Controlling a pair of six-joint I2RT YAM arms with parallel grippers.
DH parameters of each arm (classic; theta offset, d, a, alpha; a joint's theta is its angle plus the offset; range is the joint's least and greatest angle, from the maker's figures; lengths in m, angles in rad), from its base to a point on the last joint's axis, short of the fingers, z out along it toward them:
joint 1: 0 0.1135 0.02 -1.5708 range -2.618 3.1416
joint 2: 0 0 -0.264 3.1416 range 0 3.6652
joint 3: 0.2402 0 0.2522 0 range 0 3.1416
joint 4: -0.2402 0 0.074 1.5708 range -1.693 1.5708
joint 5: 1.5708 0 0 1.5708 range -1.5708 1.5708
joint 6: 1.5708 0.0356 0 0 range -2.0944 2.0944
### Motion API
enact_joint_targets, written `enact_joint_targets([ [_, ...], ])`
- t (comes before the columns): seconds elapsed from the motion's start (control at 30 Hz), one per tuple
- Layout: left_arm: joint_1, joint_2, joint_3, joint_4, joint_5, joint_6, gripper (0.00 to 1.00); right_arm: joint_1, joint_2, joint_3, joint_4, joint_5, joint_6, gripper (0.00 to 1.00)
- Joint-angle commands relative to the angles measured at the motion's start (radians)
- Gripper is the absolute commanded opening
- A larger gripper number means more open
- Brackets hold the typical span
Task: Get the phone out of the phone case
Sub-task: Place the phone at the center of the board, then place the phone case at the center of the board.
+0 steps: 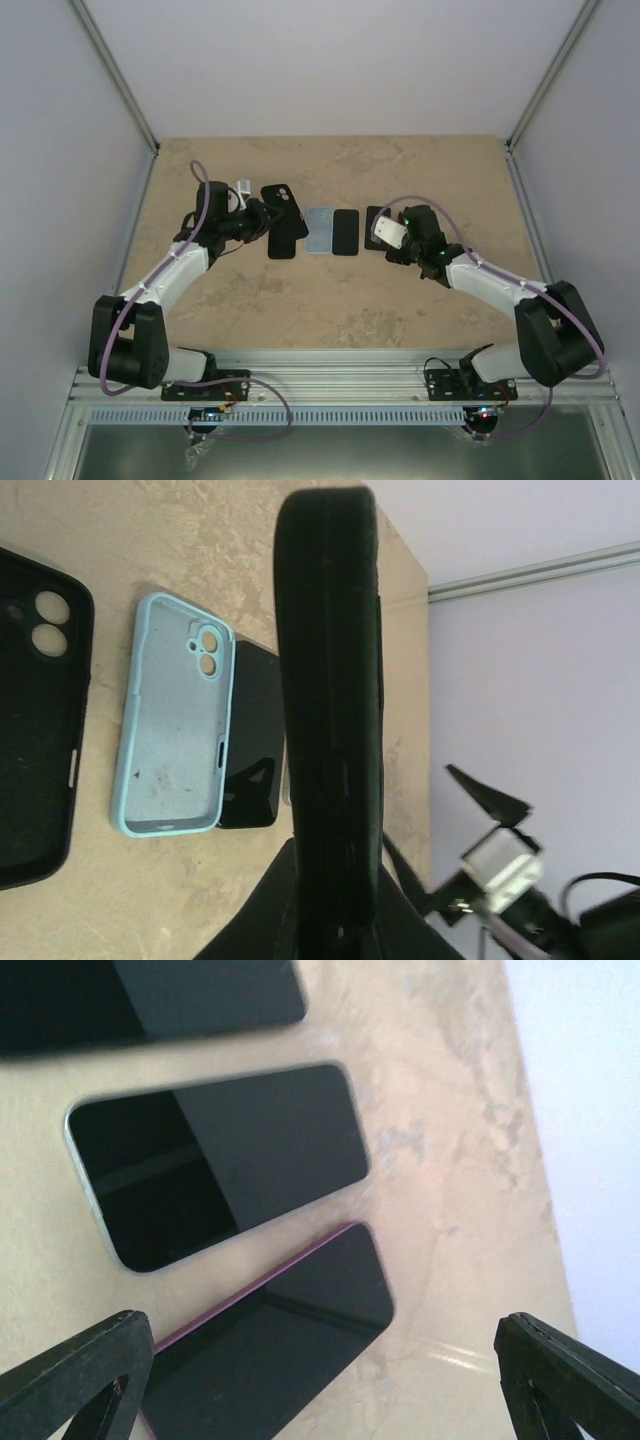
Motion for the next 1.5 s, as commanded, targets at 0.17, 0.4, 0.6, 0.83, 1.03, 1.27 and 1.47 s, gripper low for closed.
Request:
enact_joint_targets([
  [0.17, 0.023, -0.026, 0.101, -0.17, -0.052, 0.288, 0.0, -0.005, -0.125, 0.213, -0.254, -0.19, 0.202, 0.98],
  [0.4, 0.071, -0.05, 0.15, -0.306, -0.05, 0.539, 0.0, -0.01, -0.189, 0.302, -0.335, -0.227, 0.316, 0.98],
  [0.6, 0.143, -0.058, 0.169, -0.401, -0.097, 0.7, 0.0, -0.021, -0.243, 0.277, -0.35, -0.269, 0.374, 0.98],
  [0.83, 0.264, 0.04, 0.211, -0.534, -0.079, 0.882, 0.0, -0.065, -0.262, 0.253, -0.356, -0.324, 0.419, 0.98],
  [1.03, 0.346, 0.17, 0.276, -0.63, 0.037, 1.012, 0.0, -0.086, -0.258, 0.251, -0.358, -0.355, 0.435, 0.98],
  [1.27, 0.364, 0.337, 0.326, -0.687, 0.131, 1.117, 0.0, -0.095, -0.25, 0.245, -0.361, -0.369, 0.436, 0.98],
  [1.47, 0.366, 0.441, 0.341, -0.676, 0.15, 1.137, 0.0, -0.095, -0.233, 0.251, -0.364, -0.377, 0.439, 0.98],
])
